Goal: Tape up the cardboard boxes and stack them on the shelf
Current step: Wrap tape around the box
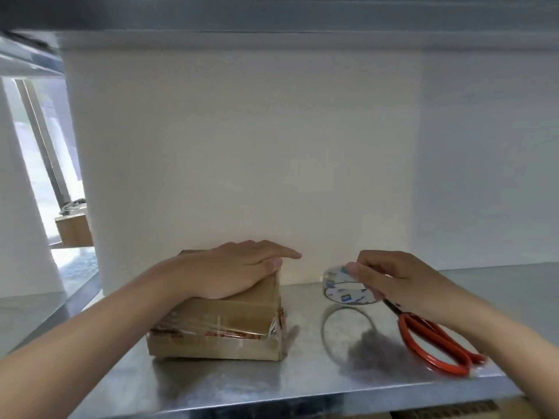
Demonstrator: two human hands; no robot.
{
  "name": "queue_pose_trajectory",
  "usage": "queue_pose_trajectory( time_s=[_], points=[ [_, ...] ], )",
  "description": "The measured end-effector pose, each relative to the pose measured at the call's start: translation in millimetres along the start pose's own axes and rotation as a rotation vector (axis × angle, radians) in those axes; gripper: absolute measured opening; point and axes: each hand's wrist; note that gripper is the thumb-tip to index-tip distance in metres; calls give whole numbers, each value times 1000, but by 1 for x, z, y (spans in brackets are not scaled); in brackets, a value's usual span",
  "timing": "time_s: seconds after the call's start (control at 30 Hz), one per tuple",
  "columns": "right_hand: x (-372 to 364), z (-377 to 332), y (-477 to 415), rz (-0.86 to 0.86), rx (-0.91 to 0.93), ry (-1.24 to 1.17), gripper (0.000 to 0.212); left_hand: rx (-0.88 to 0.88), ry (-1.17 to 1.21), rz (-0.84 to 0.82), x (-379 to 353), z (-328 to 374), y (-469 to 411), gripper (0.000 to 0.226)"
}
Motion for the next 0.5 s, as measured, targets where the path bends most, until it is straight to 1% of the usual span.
queue_pose_trajectory(
  time_s=[0.1, 0.23, 0.33, 0.4, 0.43, 0.47, 0.5],
  points=[
    [-10, 11, 8, 41, -36, -1, 53, -11, -3, 15, -1, -1, 0, 38],
    [-39, 14, 0, 68, 64, 100, 31, -2, -40, 16, -1, -2, -1, 35],
    [-45, 9, -5, 77, 85, 72, 28, -16, -37, 27, -1, -1, 0, 35],
    [-37, 6, 1, 81, 65, 2, 27, -22, -31, 30, -2, -2, 0, 35],
    [-29, 6, 5, 88, 36, 11, 29, -27, -37, 27, -2, -2, 0, 35],
    [-19, 8, 10, 95, -7, 76, 32, -32, -46, 22, -2, -3, -1, 35],
    [-8, 11, 15, 98, -69, 206, 32, -34, -52, 17, -2, -4, -1, 35]
  ],
)
Point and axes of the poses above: each hand's wrist, its own y-axis away from the middle knuckle, its own x-axis out of the back of the hand, z = x × y, and after that the axes turned 15 degrees about -x, right-handed
